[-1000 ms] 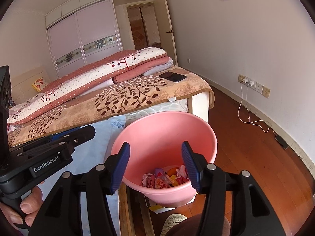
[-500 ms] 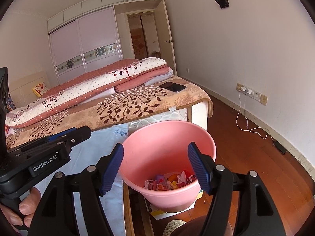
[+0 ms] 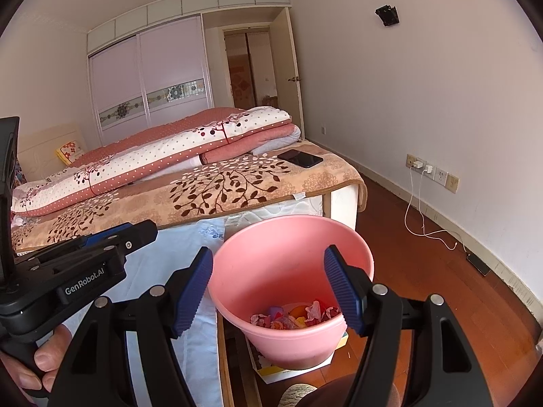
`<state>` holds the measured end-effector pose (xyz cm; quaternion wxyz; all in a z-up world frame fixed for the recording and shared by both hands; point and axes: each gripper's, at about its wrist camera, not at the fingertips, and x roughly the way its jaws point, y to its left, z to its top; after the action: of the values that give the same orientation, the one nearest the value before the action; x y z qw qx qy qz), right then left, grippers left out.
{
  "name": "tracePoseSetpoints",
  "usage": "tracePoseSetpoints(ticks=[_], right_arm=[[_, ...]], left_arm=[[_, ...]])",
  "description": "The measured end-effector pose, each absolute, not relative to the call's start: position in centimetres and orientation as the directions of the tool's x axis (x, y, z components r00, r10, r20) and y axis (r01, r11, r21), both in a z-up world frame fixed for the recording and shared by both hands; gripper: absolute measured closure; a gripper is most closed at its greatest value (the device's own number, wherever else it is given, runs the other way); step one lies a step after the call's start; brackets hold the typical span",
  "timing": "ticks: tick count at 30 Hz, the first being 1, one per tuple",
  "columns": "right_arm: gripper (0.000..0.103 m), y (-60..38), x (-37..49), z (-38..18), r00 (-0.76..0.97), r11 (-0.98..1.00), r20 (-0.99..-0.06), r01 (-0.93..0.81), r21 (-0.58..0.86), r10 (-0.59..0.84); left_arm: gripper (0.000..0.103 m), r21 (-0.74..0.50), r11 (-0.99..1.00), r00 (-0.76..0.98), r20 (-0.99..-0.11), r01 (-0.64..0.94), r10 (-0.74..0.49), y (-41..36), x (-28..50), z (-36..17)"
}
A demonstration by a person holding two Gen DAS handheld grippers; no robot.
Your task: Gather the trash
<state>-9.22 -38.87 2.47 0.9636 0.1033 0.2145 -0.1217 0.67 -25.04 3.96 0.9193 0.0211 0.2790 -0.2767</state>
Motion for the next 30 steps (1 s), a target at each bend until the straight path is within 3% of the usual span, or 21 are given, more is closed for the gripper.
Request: tracePoseSetpoints(ticks=[30], right_arm=[[0.034,-36.6,-8.9,2.7,0.875,0.951,-0.425,0.294,0.09,-0.231]], left_arm=[[0.073,-0.15,0.853,0.689,-0.528,0.501,-0.497,-23.2,0.9,3.5]])
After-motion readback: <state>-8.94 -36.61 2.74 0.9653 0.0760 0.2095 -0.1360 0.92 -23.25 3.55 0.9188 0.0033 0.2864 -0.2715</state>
